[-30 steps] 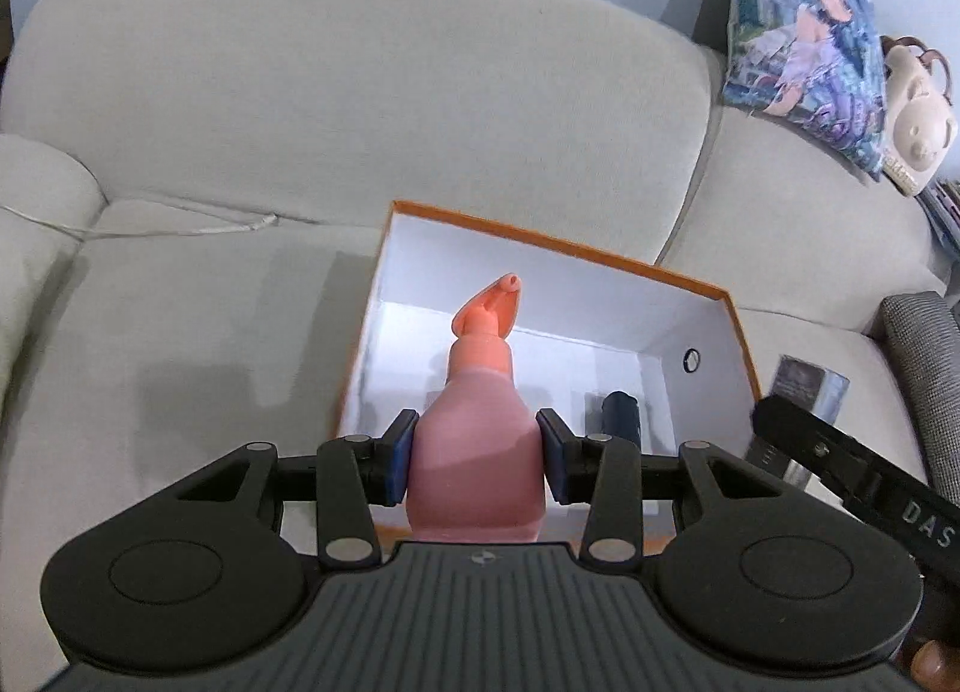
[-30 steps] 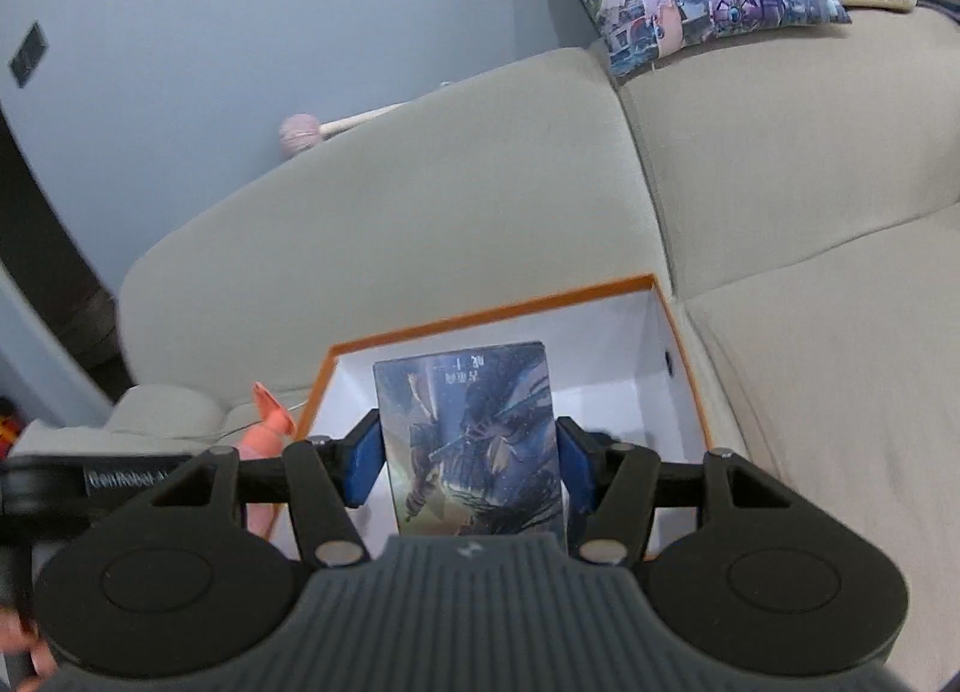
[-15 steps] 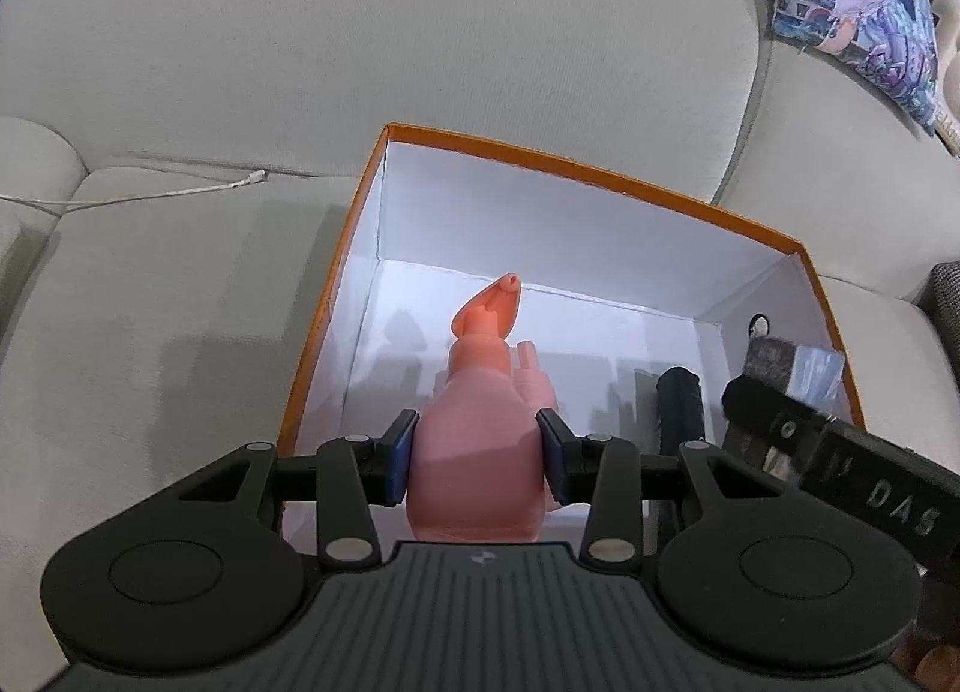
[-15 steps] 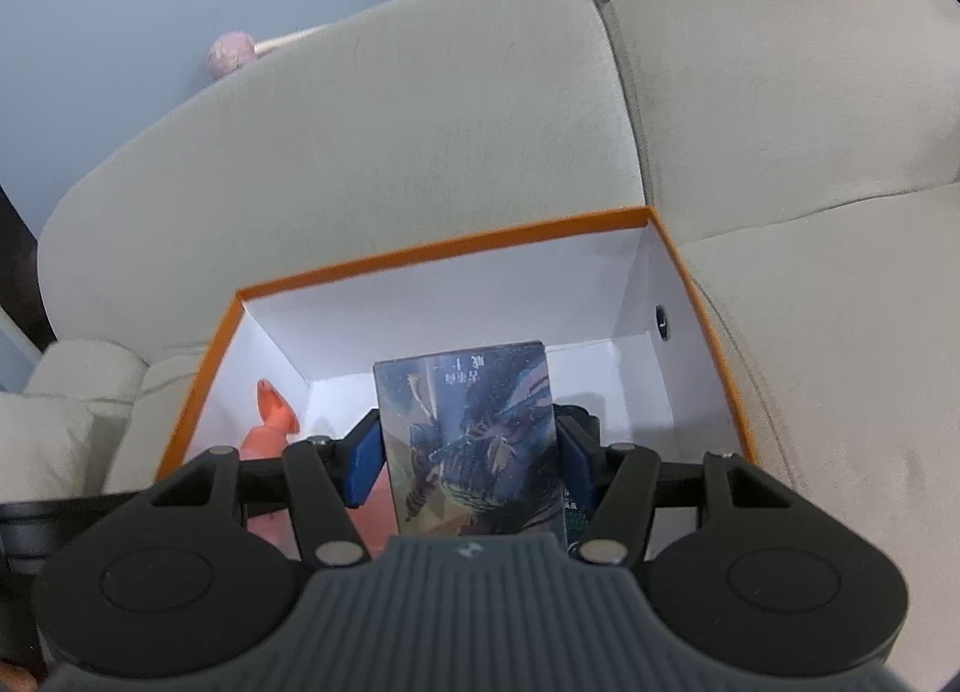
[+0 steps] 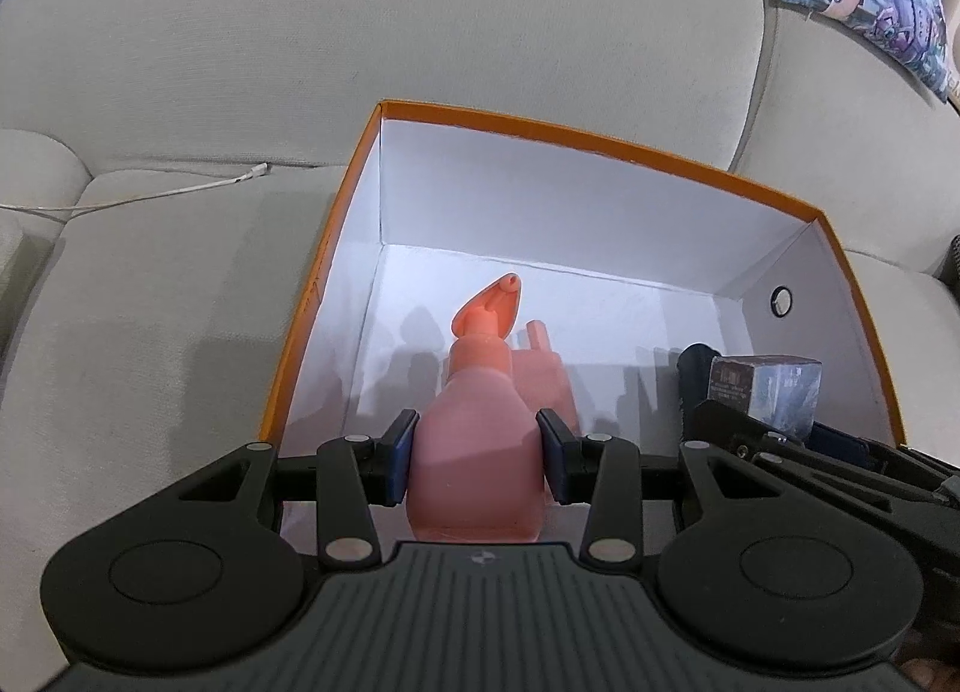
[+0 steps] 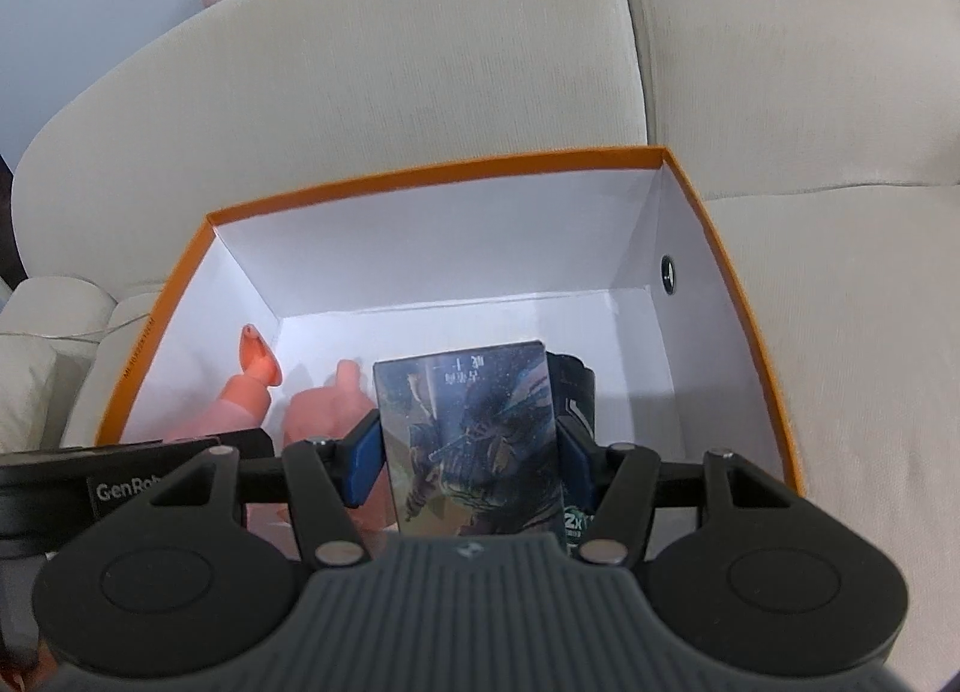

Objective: Organize rigid objects
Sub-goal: 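Lower the pump bottle and picture card into the orange box, open both tools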

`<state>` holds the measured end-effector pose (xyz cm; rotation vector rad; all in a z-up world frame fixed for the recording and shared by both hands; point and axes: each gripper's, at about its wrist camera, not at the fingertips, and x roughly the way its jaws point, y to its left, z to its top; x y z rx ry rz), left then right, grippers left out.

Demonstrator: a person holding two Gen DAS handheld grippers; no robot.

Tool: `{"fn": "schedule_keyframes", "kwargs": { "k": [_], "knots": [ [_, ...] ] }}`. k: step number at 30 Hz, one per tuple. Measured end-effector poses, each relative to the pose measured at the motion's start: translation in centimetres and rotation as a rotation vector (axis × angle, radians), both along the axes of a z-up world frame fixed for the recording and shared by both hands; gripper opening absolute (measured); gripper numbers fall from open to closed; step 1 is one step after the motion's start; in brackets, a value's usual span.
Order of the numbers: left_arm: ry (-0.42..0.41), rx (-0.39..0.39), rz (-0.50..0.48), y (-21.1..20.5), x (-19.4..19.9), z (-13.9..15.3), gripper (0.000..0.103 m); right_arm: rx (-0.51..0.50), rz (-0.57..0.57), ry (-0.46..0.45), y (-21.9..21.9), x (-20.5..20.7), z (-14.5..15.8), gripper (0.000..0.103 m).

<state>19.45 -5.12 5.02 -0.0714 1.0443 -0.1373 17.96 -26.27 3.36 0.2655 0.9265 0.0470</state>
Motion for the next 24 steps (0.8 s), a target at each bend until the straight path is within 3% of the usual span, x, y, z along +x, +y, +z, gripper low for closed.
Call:
{"fn": "schedule_keyframes", "kwargs": {
  "k": [24],
  "knots": [
    [0.017,0.106,-0.03,-1.9,0.1,-2.0,0.048,-0.087,0.005,0.136,0.1,1.1,-3.4,0.059]
  ]
}}
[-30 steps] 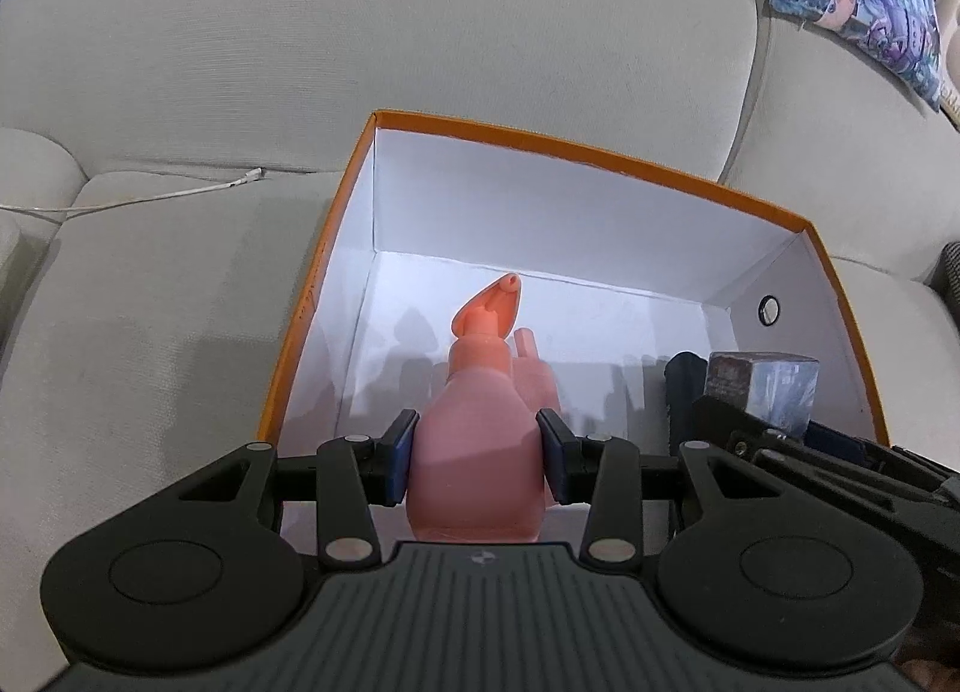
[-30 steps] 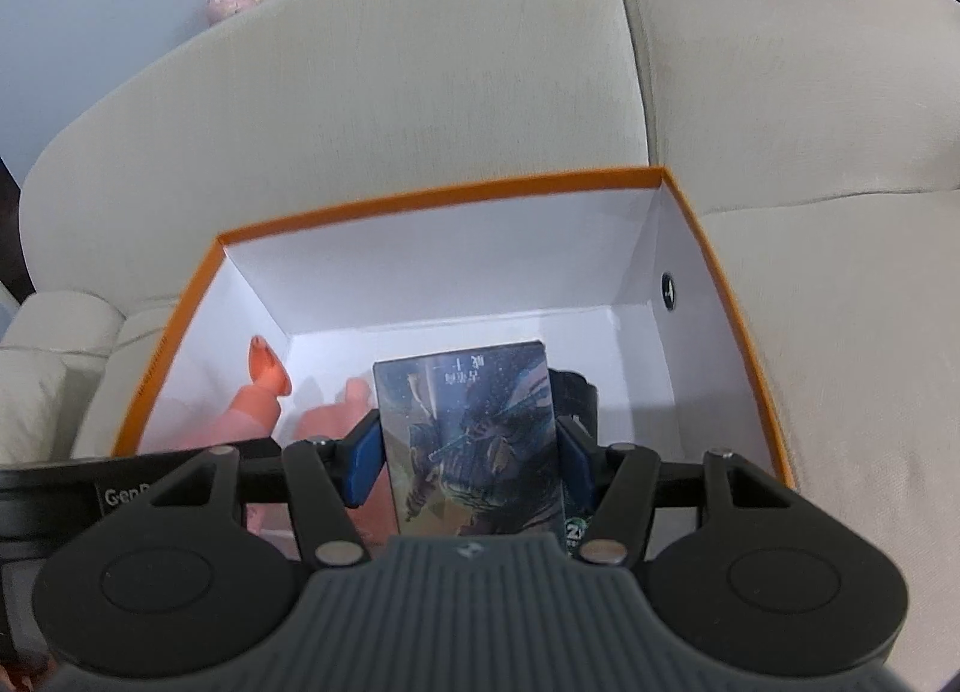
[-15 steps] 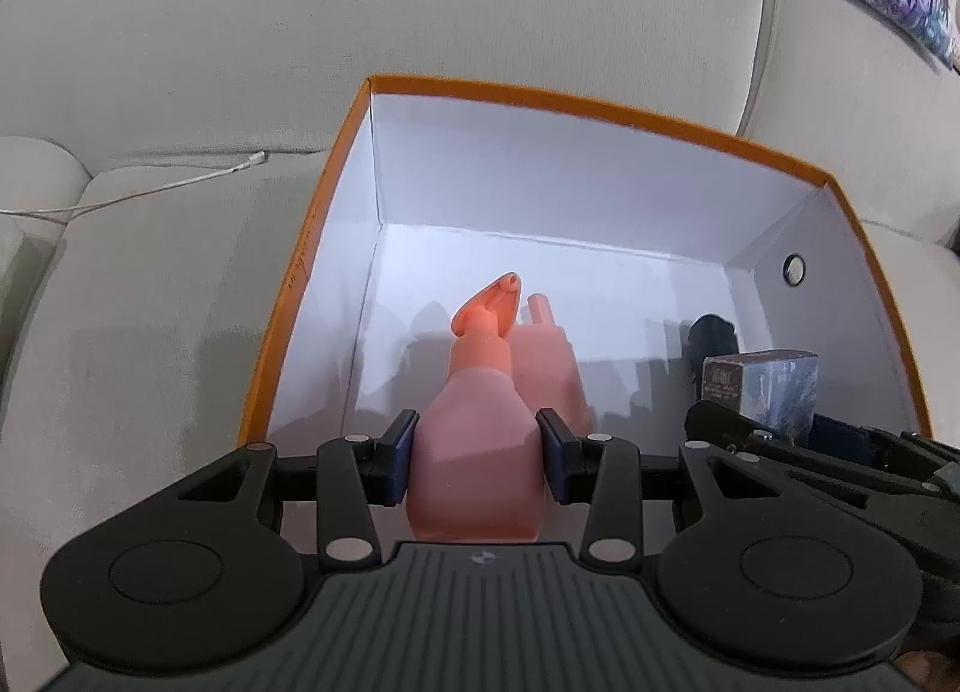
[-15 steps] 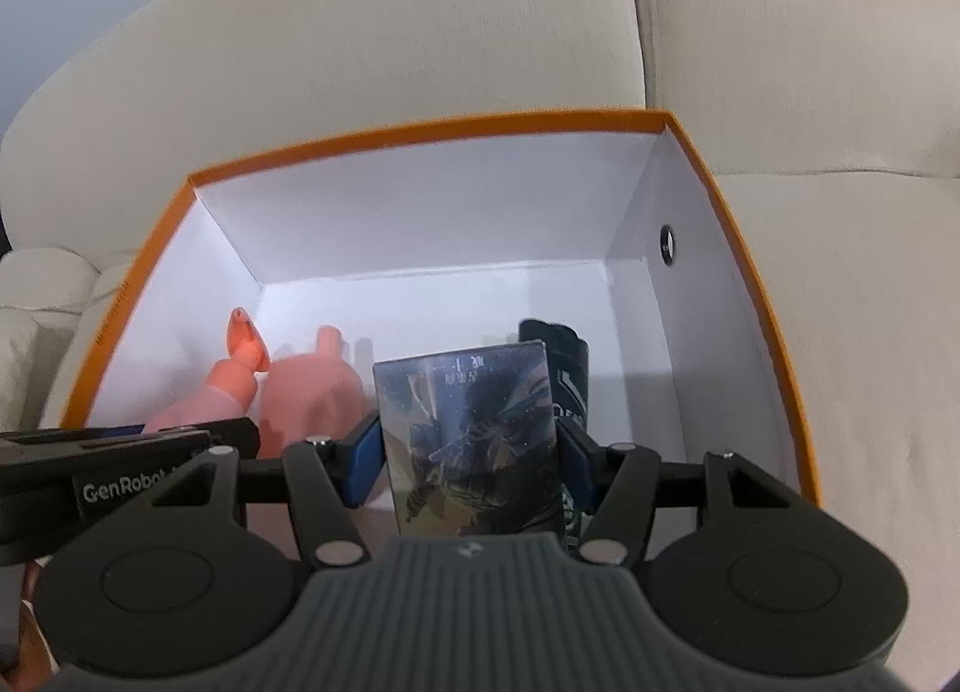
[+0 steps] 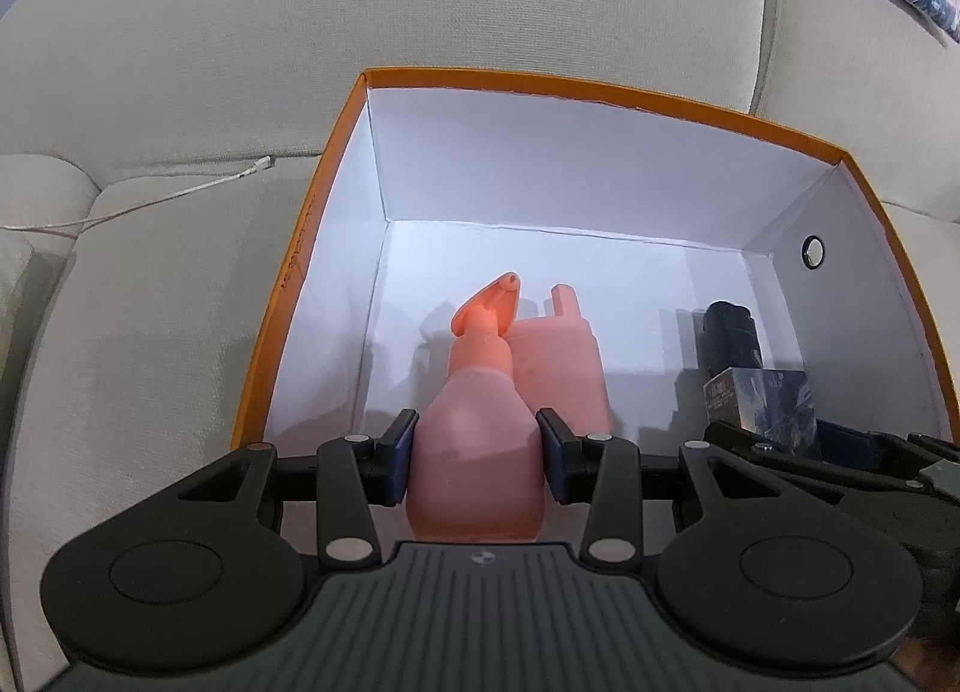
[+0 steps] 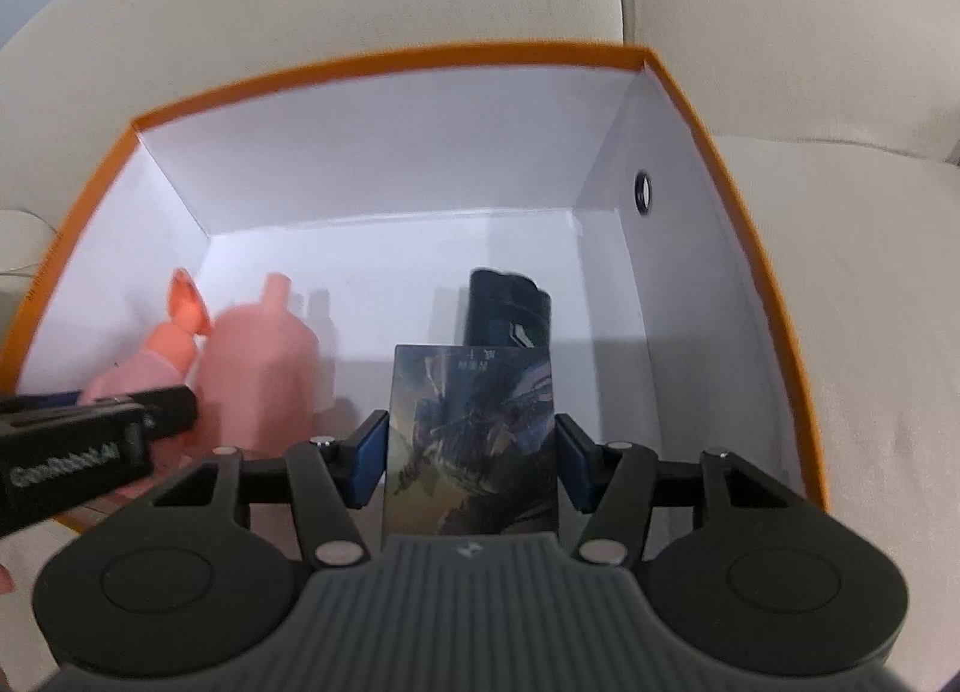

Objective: Organize rigid objects
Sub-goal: 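Lower the pump bottle and picture card into the orange box, open both tools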

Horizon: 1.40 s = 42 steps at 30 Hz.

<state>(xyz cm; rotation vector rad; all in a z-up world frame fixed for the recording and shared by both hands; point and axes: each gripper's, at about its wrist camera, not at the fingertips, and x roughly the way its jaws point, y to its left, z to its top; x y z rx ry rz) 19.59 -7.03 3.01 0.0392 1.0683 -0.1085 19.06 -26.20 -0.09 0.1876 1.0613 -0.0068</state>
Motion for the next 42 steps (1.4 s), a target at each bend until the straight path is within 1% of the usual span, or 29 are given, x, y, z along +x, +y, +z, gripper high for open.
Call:
{"fn": "schedule_keyframes", "kwargs": {
  "k": [7,9,16,25,28,33,42],
  "knots": [
    [-0.008,0.022,0.002,-0.3,-0.2,-0.5,0.048,-0.005,-0.007,0.01,-0.2,0.2,-0.1,0.059],
    [-0.003,0.011,0.002,-0.2,-0.1,-0.6,0.048,-0.006,-0.01,0.017,-0.1,0.2,0.0,0.059],
    [0.041,0.026,-0.009,-0.5,0.1,-1.9,0.048,-0.007,-0.01,0.032,-0.1,0.4,0.1,0.059],
    [0.042,0.057,-0.021,-0.9,0.1,-2.3,0.048,-0.02,-0.025,0.054,-0.8,0.4,-0.1,0.059],
    [0.035,0.068,-0.026,-1.2,0.1,-2.6,0.047,-0.023,-0.022,0.061,-0.9,0.6,-0.5,0.06],
    [0.005,0.075,-0.029,-1.5,0.0,-2.1,0.048,-0.039,-0.013,0.064,-0.7,0.6,-0.7,0.06],
    [-0.009,0.079,-0.024,-1.3,-0.1,-1.8,0.048,-0.056,0.003,0.058,-0.4,0.5,-0.7,0.061]
  ]
}}
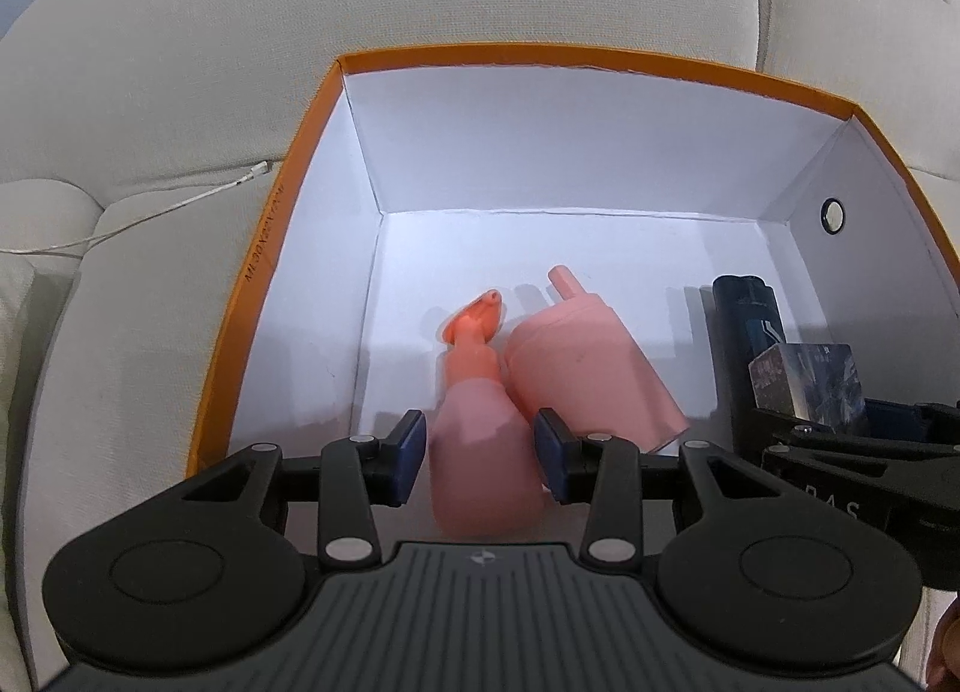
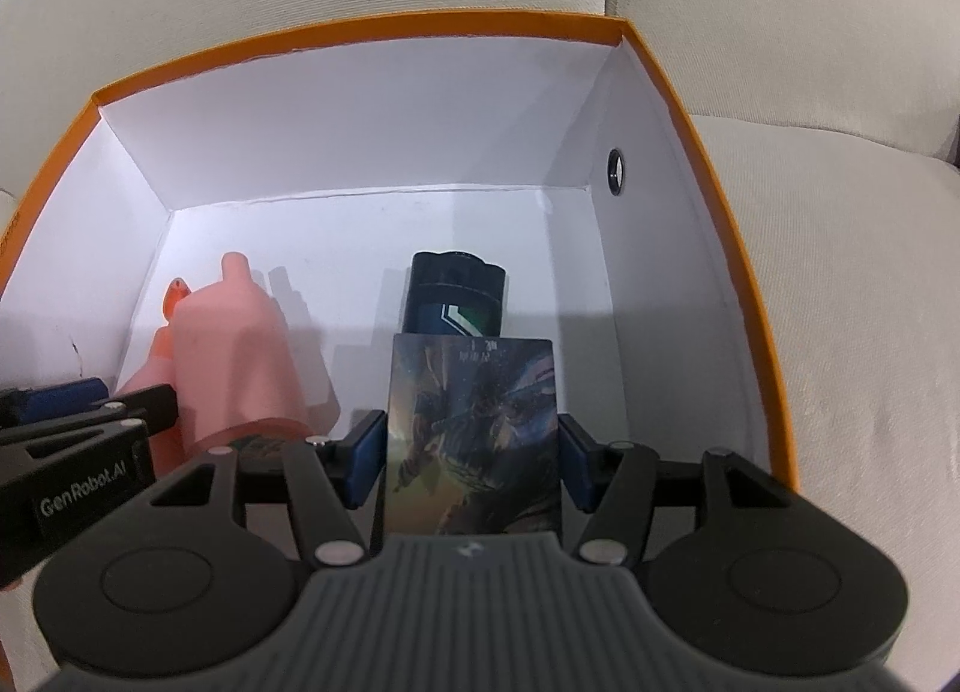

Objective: Organize rigid objects
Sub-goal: 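Lower the pump bottle and picture card into the orange box, open both tools, then lift both tools out of the box and back away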

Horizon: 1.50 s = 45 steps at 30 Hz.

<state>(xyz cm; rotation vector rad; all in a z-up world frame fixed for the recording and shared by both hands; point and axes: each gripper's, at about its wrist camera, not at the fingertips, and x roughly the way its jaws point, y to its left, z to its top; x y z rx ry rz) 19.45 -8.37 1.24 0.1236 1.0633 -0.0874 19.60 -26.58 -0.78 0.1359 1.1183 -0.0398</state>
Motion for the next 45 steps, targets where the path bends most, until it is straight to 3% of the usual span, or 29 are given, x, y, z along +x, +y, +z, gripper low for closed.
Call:
{"fn": "schedule_keyframes", "kwargs": {
  "k": [15,29,45],
  "knots": [
    [-0.08,-0.03,-0.011,0.3,-1.0,2.4,0.058,-0.01,0.034,-0.051,0.2,-0.6,1.6,0.067],
    [-0.222,-0.04,-0.005,0.5,-2.8,6.3,0.06,-0.018,0.036,-0.108,0.2,-2.1,4.6,0.069],
    [-0.307,-0.016,-0.009,0.9,-5.8,9.8,0.06,-0.029,0.058,-0.179,0.8,-4.5,8.7,0.07]
  ]
}}
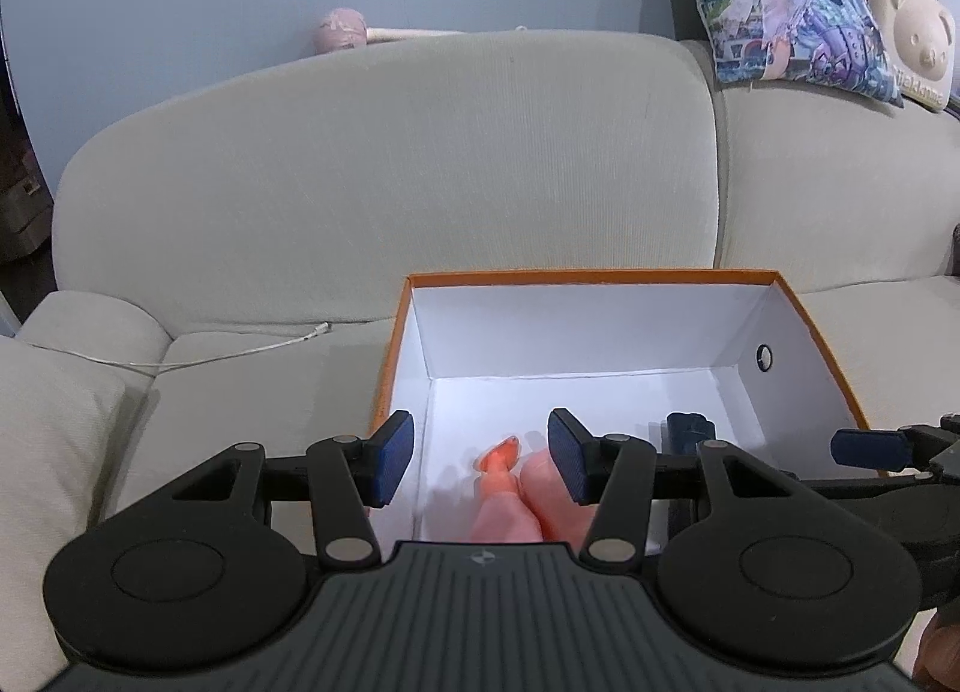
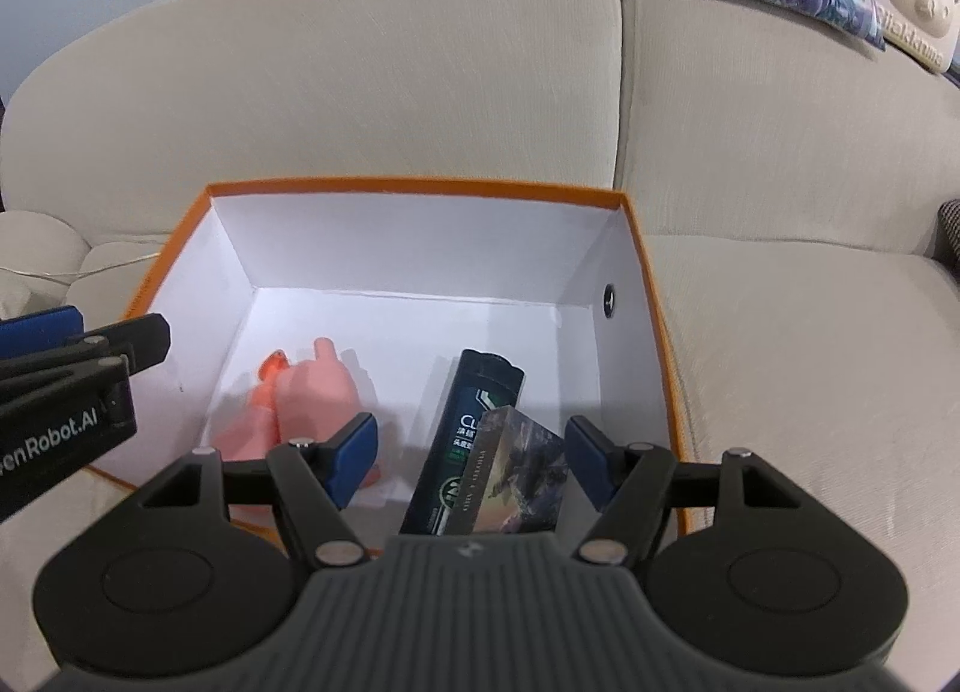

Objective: Organize rigid objects
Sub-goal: 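Lift both tools out of the box and back away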

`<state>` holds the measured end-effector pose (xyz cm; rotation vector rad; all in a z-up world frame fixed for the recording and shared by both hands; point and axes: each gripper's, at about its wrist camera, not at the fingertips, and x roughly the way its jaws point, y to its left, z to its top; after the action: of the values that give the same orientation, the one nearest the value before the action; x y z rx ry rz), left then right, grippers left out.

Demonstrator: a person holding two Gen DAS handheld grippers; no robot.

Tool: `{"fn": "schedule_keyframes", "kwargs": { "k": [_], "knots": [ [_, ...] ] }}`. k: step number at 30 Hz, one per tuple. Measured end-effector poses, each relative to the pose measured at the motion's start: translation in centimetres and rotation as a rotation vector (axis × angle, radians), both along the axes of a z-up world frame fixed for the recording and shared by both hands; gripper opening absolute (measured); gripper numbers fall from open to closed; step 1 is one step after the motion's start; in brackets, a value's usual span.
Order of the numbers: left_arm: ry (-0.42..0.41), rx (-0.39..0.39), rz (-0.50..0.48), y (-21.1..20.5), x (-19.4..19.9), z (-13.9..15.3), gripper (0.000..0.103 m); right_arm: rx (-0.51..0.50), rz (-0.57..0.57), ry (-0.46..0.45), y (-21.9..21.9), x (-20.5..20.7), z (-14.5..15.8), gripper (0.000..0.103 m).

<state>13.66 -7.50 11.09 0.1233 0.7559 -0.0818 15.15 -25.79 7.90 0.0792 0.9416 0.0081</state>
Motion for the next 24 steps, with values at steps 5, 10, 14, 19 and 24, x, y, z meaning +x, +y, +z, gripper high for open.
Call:
{"fn": "schedule_keyframes", "kwargs": {
  "k": [5,10,14,19,24],
  "knots": [
    [-0.002,-0.019,0.001,0.9,-1.8,1.0,0.06,-0.008,0.013,-0.018,0.1,-2.0,0.9,0.071],
    [0.001,-0.036,-0.02,2.1,-4.3,2.5,0.066,-0.015,0.013,-0.041,-0.1,-5.0,2.2,0.071],
    [0.054,-0.098,-0.033,3.8,-6.3,2.5,0.069,0.011,0.005,-0.054,-0.4,-7.9,2.6,0.076],
    [0.187,-0.235,-0.01,6.2,-8.8,-0.3,0.07,0.066,0.001,-0.034,-0.9,-10.8,2.0,0.076],
    [0.261,-0.245,-0.023,5.7,-9.9,-2.6,0.07,0.123,-0.016,0.0,-0.7,-12.5,0.6,0.077]
  ]
}}
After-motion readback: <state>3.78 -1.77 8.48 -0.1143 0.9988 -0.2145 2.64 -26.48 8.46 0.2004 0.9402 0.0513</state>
